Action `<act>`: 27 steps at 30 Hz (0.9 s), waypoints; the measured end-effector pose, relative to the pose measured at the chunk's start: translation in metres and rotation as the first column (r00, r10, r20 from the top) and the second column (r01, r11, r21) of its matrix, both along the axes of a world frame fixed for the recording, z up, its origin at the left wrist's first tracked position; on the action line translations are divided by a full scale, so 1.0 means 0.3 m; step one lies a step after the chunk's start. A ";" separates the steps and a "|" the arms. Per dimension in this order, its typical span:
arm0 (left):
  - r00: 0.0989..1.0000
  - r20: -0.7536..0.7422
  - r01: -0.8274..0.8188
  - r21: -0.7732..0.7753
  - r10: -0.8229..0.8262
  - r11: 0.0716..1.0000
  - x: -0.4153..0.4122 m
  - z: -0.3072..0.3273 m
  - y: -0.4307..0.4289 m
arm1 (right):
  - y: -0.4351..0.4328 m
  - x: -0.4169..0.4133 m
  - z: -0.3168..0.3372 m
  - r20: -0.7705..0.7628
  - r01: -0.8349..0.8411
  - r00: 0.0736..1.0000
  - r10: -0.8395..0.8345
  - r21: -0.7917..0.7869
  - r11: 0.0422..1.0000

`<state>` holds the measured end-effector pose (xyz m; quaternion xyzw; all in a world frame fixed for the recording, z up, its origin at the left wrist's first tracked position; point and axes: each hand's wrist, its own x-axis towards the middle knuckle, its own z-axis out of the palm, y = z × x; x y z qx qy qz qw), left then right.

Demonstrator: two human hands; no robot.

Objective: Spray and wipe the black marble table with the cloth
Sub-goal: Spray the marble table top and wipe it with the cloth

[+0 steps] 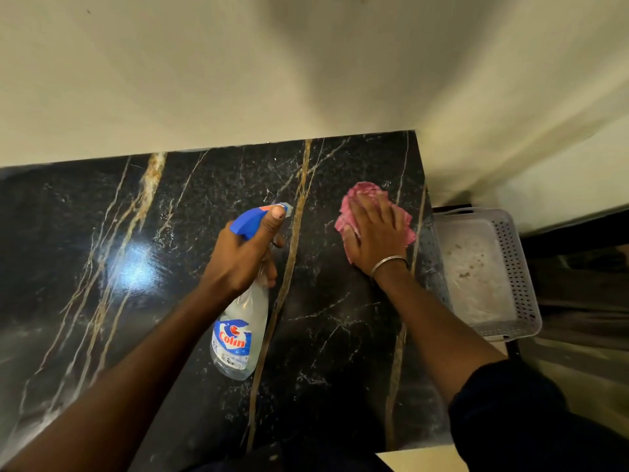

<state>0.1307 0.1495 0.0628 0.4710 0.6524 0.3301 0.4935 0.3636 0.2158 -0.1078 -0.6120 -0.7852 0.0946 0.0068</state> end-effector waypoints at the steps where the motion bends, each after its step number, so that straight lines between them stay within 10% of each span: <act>1: 1.000 0.000 -0.002 0.002 0.002 1.000 0.001 -0.002 -0.003 | 0.011 0.045 -0.001 0.007 0.051 0.999 -0.051 0.008 0.999; 11: 1.000 0.021 -0.024 0.025 0.023 0.999 0.028 0.027 -0.033 | -0.034 0.154 0.003 -0.015 0.412 0.911 -0.412 0.000 0.911; 23: 1.000 -0.025 -0.009 0.038 0.010 0.999 0.057 0.040 -0.126 | -0.309 -0.045 0.017 -0.045 -0.050 0.998 0.049 -0.024 0.998; 27: 1.000 -0.025 0.014 0.027 -0.013 1.000 0.054 0.037 -0.152 | -0.286 0.115 0.007 -0.011 0.092 0.996 -0.092 0.007 0.996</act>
